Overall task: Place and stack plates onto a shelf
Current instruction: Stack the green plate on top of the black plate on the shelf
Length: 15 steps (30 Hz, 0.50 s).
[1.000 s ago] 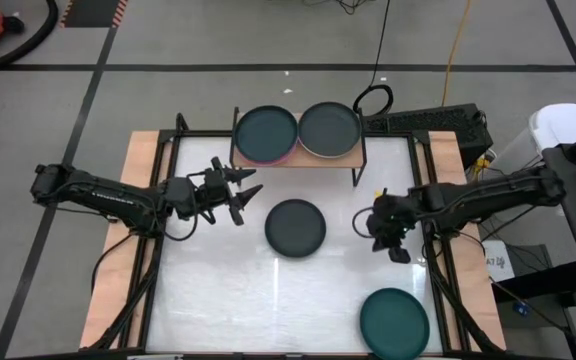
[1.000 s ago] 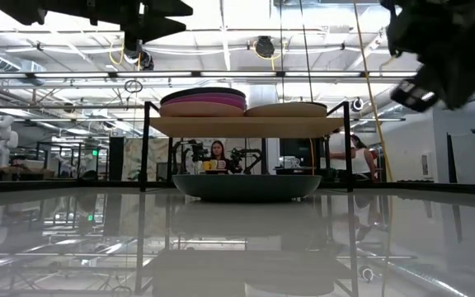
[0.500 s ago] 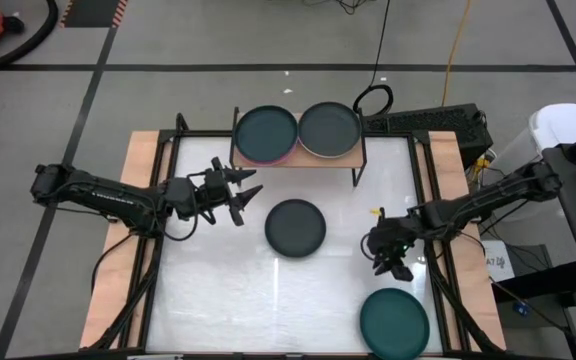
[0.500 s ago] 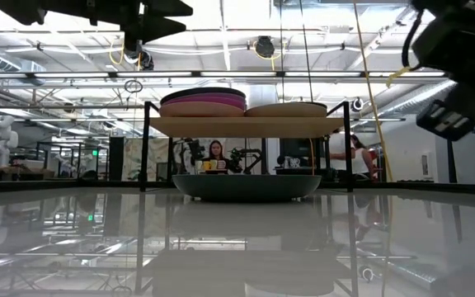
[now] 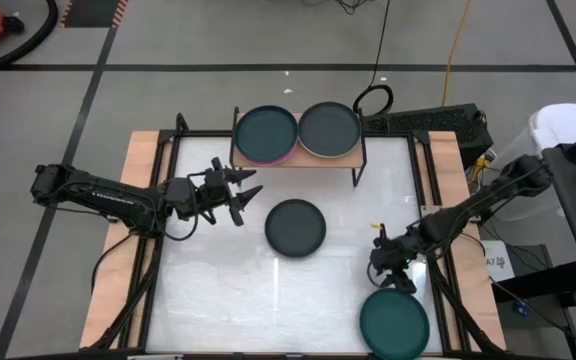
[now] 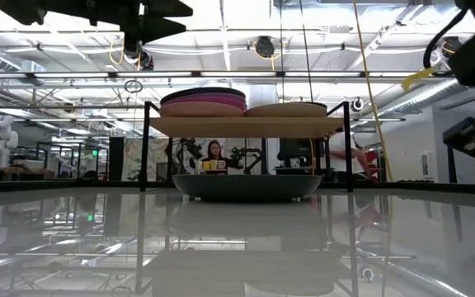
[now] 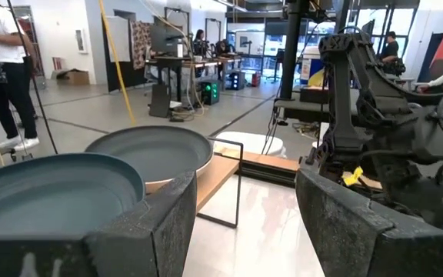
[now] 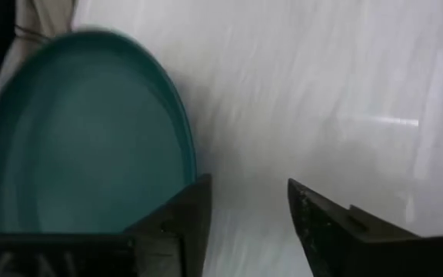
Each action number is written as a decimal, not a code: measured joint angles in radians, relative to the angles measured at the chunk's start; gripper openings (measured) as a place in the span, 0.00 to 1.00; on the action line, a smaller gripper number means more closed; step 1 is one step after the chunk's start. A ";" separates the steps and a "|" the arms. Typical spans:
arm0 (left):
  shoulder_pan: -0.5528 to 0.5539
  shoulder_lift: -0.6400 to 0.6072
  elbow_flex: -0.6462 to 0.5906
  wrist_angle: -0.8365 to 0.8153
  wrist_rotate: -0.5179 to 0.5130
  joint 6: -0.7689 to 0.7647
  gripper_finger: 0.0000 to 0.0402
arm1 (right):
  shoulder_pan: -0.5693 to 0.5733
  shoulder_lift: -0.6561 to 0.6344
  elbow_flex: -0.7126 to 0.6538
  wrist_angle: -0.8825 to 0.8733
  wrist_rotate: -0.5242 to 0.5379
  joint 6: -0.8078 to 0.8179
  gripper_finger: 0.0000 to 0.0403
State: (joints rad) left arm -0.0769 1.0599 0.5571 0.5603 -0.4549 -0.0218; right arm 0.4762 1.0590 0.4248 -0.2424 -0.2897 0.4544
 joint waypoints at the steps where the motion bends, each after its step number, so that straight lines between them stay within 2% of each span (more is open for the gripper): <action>1: 0.000 0.000 0.000 -0.003 0.000 -0.003 0.57 | 0.009 0.016 0.000 0.001 0.000 0.005 0.37; 8: 0.000 0.000 0.000 -0.008 0.000 -0.006 0.57 | 0.037 0.090 0.000 0.052 0.000 0.010 0.36; 15: 0.000 0.000 0.000 -0.010 -0.001 -0.006 0.57 | 0.017 0.090 0.000 0.044 0.004 0.008 0.36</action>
State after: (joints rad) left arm -0.0769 1.0599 0.5571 0.5503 -0.4557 -0.0277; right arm 0.4936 1.1493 0.4248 -0.1983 -0.2859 0.4629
